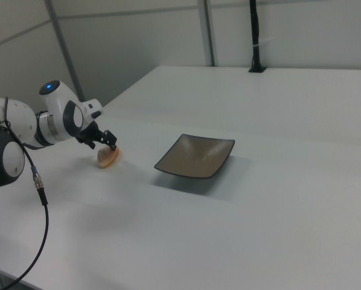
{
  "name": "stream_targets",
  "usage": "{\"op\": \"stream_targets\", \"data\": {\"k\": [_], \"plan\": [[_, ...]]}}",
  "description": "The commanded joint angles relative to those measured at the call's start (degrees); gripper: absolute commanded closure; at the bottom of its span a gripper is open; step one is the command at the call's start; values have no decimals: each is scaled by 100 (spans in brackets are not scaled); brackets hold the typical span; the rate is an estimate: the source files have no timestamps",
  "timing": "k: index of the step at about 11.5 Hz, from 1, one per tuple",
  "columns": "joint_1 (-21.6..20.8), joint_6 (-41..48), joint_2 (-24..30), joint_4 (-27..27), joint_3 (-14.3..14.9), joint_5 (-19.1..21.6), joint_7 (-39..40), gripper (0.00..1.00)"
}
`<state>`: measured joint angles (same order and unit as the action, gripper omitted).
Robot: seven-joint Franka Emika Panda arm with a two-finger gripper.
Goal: Bread is placed on a ceramic plate
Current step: 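Lower the open gripper over the bread roll and close on it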
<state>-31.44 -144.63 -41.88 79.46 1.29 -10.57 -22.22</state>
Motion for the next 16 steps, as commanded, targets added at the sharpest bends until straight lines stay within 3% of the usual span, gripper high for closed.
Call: {"op": "stream_targets", "data": {"k": [1, 6, 8, 9, 11, 12, 13, 16], "plan": [[-47, -66, -136, -132, 56, -174, -160, 0], [-38, -31, -163, -89, 47, -322, -151, 3], [-21, -4, -163, -88, 47, -341, -160, 27], [-12, -4, -163, -80, 47, -314, -160, 44], [-3, 5, -154, -71, 38, -279, -160, 62], [-20, 5, -119, 7, 38, -279, -160, 64], [-20, 13, -84, 52, 38, -270, -160, 74], [15, 40, 345, 306, 38, -218, -169, 82]]}}
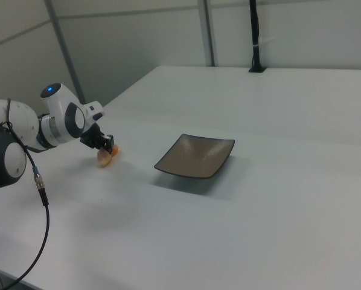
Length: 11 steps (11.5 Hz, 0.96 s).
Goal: Bread is placed on a ceramic plate
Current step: 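Lift the gripped bread roll up off the table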
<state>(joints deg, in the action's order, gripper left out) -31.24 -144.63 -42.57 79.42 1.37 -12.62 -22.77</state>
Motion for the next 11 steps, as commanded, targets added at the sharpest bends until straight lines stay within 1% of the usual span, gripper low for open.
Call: {"op": "stream_targets", "data": {"k": [1, 2, 5, 6, 7, 9, 11], "plan": [[30, 249, 686, 477, 30, 39, -105, 82], [83, 564, 984, 530, 30, 188, -105, 82], [346, 1680, 1846, 584, 30, 952, -26, 81], [434, 2031, 2153, 610, 30, 1076, 140, 81], [548, 2453, 2461, 671, 30, 1190, 394, 81], [802, 3095, 3146, 977, 30, 1498, 1078, 81], [1154, 3562, 3683, 1233, 30, 1665, 2000, 81]]}}
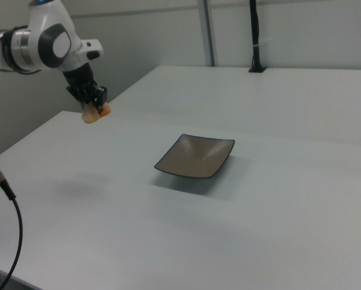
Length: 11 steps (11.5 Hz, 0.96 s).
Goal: Bread is placed on a ceramic plate
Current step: 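Lift the gripped bread roll up off the table, then carry the bread roll over the dark square plate and lower it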
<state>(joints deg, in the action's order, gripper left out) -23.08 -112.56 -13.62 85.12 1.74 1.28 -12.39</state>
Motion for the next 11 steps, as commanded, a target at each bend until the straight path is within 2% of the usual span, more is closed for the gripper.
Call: {"op": "stream_targets", "data": {"k": [1, 4, 7, 11], "plan": [[531, 409, 930, 699, -7, 407, 1410, 81], [1050, 331, 906, 691, 63, 444, 2238, 81], [1709, 16, 468, 516, 64, 470, 2706, 81], [1982, -1432, -402, 409, 64, 391, 3091, 81]]}}
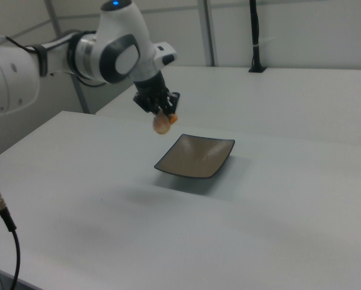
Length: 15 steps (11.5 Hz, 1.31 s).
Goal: Bread is placed on a ceramic plate
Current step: 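Carry the bread roll over the dark square plate and lower it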
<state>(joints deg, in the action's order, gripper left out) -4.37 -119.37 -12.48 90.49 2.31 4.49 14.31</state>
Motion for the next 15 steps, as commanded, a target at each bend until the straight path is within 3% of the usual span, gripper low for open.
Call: {"op": "stream_targets", "data": {"k": [1, 5, 9, 15], "plan": [[173, -1120, -754, -136, 7, 87, 615, 81], [200, -2562, -1528, -128, 7, 174, 591, 81], [86, -3379, -1995, -84, -2, 648, 573, 78], [-73, -3461, -2241, -57, -2, 834, 573, 68]]}}
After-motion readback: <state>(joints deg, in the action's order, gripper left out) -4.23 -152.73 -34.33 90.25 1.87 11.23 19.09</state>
